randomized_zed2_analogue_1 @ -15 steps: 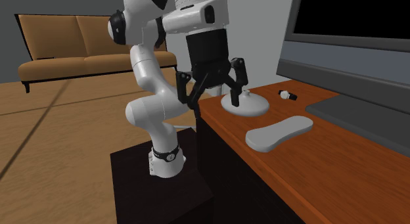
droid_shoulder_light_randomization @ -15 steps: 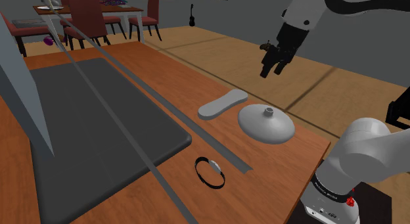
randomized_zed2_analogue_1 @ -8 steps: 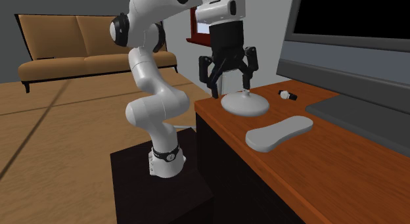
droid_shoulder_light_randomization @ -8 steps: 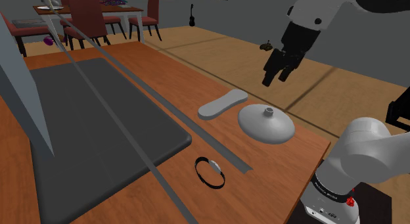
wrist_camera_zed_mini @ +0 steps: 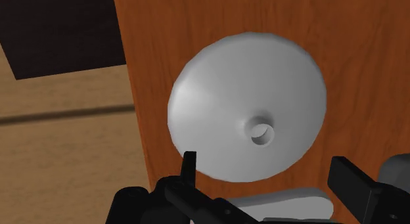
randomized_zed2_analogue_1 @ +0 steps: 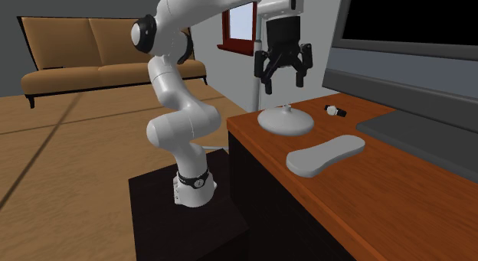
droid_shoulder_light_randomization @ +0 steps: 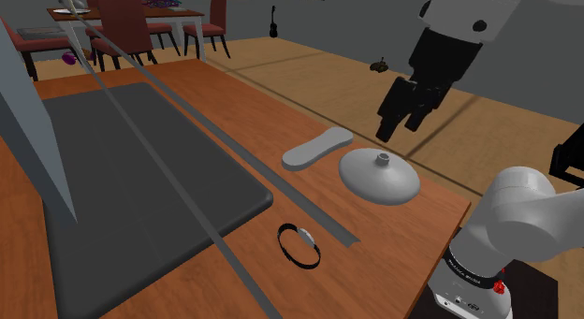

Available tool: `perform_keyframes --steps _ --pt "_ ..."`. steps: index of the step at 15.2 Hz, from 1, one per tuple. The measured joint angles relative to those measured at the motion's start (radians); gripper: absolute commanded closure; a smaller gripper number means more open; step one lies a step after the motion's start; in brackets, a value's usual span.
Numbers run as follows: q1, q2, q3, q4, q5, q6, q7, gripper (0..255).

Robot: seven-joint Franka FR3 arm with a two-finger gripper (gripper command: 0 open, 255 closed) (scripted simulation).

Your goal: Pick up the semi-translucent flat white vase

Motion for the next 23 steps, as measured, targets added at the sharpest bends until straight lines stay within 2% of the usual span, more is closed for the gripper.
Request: perform_keyframes --steps 8,9,19,23 --pt "0.018 -0.045 0.042 -0.101 0.036 0.059 0.023 0" --pt "0.019 -0.046 0.044 -0.107 0.038 0.064 0.023 255" --pt "0.020 -0.049 0.045 -0.113 0.039 0.069 0.023 255" --pt "0.013 -0.029 0.036 -0.060 0.029 0.034 0.026 255"
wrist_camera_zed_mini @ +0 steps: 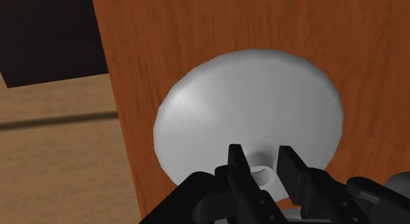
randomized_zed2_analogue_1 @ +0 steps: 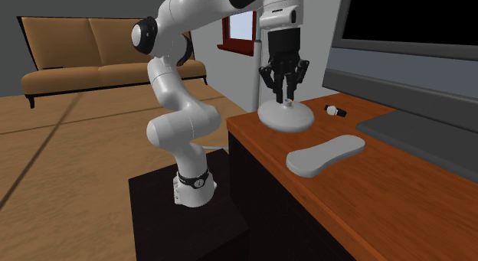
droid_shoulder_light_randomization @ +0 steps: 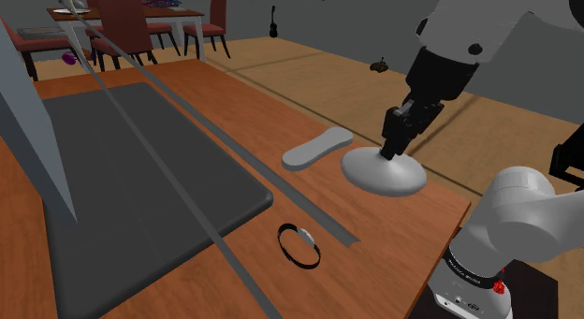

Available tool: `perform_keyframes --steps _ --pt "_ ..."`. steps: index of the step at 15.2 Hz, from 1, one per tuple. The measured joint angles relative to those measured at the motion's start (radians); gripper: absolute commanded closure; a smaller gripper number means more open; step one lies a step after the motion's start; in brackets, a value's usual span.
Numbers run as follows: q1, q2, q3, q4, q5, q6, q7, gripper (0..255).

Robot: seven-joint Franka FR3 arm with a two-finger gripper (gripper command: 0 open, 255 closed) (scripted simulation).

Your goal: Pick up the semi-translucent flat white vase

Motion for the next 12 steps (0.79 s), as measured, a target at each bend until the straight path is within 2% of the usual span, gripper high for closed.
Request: perform_keyframes --steps 12 --pt "-0.019 0.074 -0.024 0.196 -0.030 -0.122 0.016 255"
